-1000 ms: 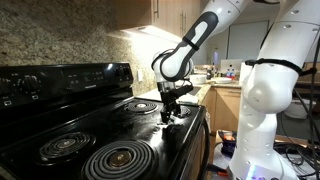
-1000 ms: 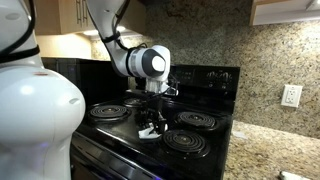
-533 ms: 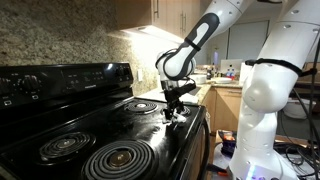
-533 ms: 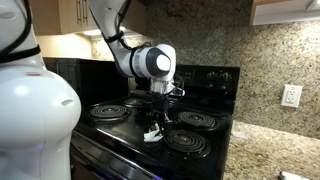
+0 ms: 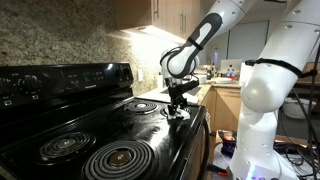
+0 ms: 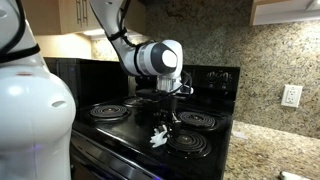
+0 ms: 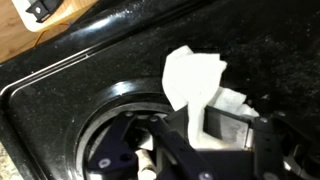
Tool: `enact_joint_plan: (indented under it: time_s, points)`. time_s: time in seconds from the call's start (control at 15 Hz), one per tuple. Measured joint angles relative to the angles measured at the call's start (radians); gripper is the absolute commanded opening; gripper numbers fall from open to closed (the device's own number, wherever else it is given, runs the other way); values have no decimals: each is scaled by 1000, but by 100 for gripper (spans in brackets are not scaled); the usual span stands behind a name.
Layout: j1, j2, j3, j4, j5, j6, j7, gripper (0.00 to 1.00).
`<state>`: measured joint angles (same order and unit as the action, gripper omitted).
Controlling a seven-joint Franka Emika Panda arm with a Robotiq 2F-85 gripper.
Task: Use the cloth to wipe the stove
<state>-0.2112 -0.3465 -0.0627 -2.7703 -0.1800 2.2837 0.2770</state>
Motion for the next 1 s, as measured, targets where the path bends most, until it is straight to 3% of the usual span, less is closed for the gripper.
enact_joint_plan:
  time_s: [0.6, 1.0]
  points:
    - [-128, -29, -57, 4, -82, 17, 13, 8]
    - [-205, 52, -104, 53, -162, 74, 47, 8]
